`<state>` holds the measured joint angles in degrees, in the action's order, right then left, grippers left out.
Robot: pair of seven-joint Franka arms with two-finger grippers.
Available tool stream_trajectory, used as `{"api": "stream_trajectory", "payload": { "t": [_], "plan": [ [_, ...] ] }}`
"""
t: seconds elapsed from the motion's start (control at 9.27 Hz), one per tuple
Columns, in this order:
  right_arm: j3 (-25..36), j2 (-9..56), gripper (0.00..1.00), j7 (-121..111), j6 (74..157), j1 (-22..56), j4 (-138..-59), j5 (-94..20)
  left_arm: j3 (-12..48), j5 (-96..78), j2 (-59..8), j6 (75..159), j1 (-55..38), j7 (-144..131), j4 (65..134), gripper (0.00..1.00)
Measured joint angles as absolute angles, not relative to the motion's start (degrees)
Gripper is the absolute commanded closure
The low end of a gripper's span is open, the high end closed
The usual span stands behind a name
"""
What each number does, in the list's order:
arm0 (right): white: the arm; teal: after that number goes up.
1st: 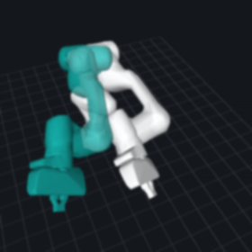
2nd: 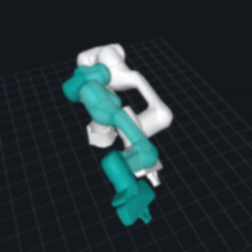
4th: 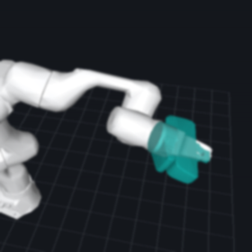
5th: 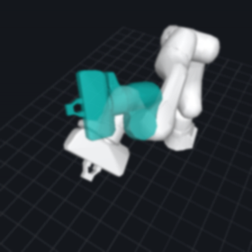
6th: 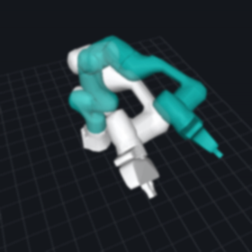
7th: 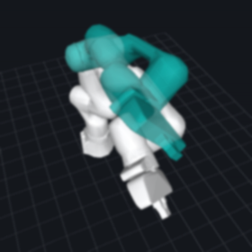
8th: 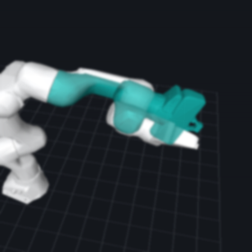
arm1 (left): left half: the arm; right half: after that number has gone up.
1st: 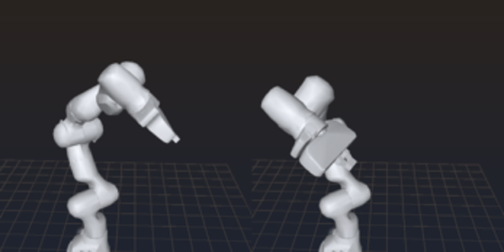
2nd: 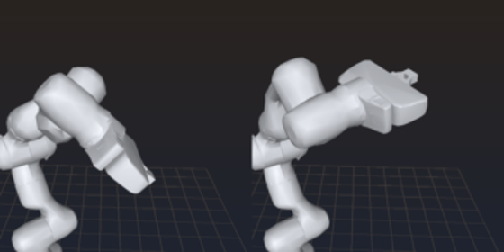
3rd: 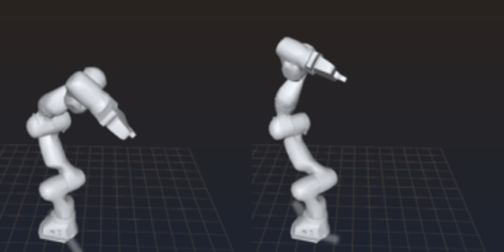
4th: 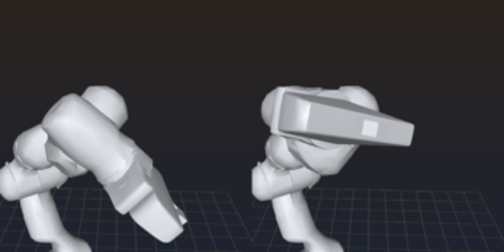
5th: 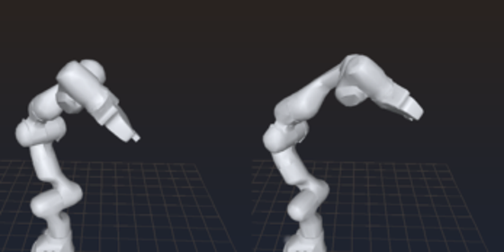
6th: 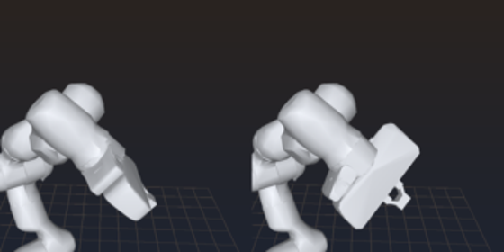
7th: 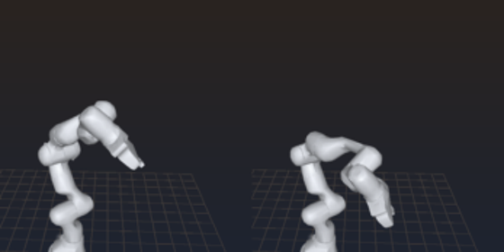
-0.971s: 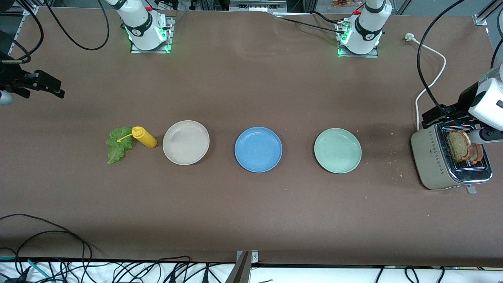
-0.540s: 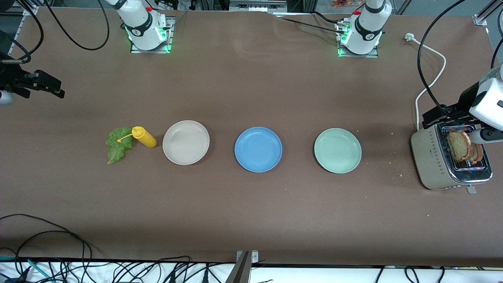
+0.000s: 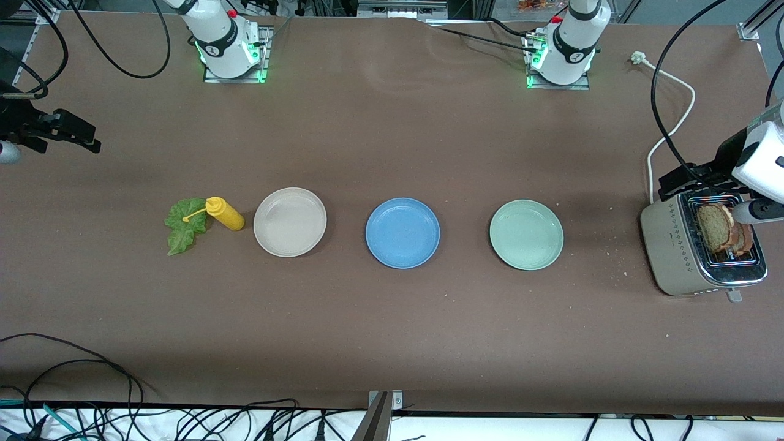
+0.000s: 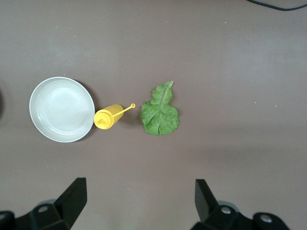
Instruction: Make sandwich in blue plate with both arms
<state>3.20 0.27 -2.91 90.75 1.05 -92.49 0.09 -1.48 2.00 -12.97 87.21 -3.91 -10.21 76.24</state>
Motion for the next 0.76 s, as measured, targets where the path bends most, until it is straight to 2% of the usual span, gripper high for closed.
{"api": "stream_trajectory", "payload": {
  "t": [0.76],
  "plan": [
    [3.2,0.3,0.00,-2.9,90.8,1.1,-92.5,0.1,-2.4,2.0,-13.0,87.1,-2.8,-10.2,76.2,0.00]
  ]
}}
